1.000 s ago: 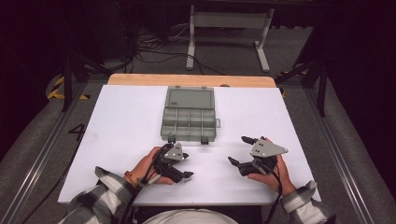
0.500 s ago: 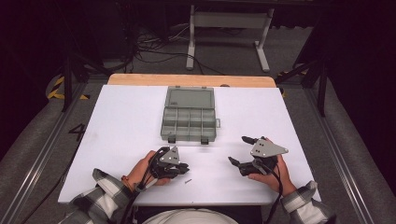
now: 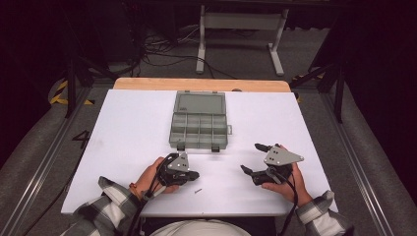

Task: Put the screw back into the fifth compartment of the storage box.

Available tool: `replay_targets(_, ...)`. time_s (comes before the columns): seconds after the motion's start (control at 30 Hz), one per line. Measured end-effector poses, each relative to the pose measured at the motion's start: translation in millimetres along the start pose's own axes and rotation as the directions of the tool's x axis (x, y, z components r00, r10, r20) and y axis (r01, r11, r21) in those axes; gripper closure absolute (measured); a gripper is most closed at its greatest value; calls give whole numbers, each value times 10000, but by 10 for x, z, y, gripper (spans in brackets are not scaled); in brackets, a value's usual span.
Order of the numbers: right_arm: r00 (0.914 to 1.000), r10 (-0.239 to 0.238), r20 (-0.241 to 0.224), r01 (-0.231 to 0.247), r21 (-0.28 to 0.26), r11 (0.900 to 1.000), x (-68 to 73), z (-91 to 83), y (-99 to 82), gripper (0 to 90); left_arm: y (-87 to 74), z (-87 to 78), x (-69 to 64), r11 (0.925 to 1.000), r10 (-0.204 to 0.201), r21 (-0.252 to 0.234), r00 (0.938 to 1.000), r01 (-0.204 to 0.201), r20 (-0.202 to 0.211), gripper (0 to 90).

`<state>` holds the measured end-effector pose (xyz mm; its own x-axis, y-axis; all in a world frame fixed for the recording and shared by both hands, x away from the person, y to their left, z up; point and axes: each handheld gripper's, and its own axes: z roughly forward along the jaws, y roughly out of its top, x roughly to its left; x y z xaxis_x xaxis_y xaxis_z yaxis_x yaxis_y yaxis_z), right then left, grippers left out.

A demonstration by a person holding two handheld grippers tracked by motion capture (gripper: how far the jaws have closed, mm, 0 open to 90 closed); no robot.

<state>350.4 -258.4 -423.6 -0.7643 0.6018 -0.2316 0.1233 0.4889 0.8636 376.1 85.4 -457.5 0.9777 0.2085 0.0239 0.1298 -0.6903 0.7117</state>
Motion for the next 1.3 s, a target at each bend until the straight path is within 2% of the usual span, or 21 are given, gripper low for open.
replay_targets(0.33, 10000, -40, -2, 40, 22, 10000, 6, 5, 4, 142, 34, -149, 95, 9993, 66, -353, 9977, -90, -668, 880)
replay_targets(0.47, 10000, -21, 48, 21, 9, 10000, 1, 3, 3, 142, 49, -232, 160, 9980, -75, -636, 9950, 12, -994, 880)
replay_targets(0.63, 10000, -10, 57, 10, -8, 10000, -5, 2, -1, 142, 108, -299, 190, 9973, 130, -705, 9914, -224, -1301, 880)
replay_targets(0.77, 10000, -13, 83, 13, -6, 10000, -7, 0, -1, 142, 149, -367, 244, 9958, 106, -883, 9884, -242, -1517, 880)
replay_targets(0.87, 10000, -4, 68, 4, -12, 10000, -7, 3, -1, 142, 168, -428, 303, 9948, 43, -1000, 9864, -210, -1642, 880)
replay_targets(1.0, 10000, -10, 86, 10, 31, 10000, -7, 7, -4, 142, 169, -500, 408, 9944, -105, -1055, 9808, -104, -1949, 880)
replay_targets(1.13, 9999, -42, 110, 42, 64, 10000, -8, 12, -6, 142, 172, -548, 502, 9925, -354, -1222, 9769, 96, -2106, 880)
replay_targets(1.17, 9999, -52, 109, 51, 70, 10000, -7, 13, -6, 142, 178, -562, 546, 9920, -444, -1250, 9738, 167, -2229, 880)
replay_targets(1.3, 9999, -54, 113, 53, 72, 10000, -8, 12, -7, 142, 182, -558, 618, 9919, -487, -1254, 9724, 202, -2284, 880)
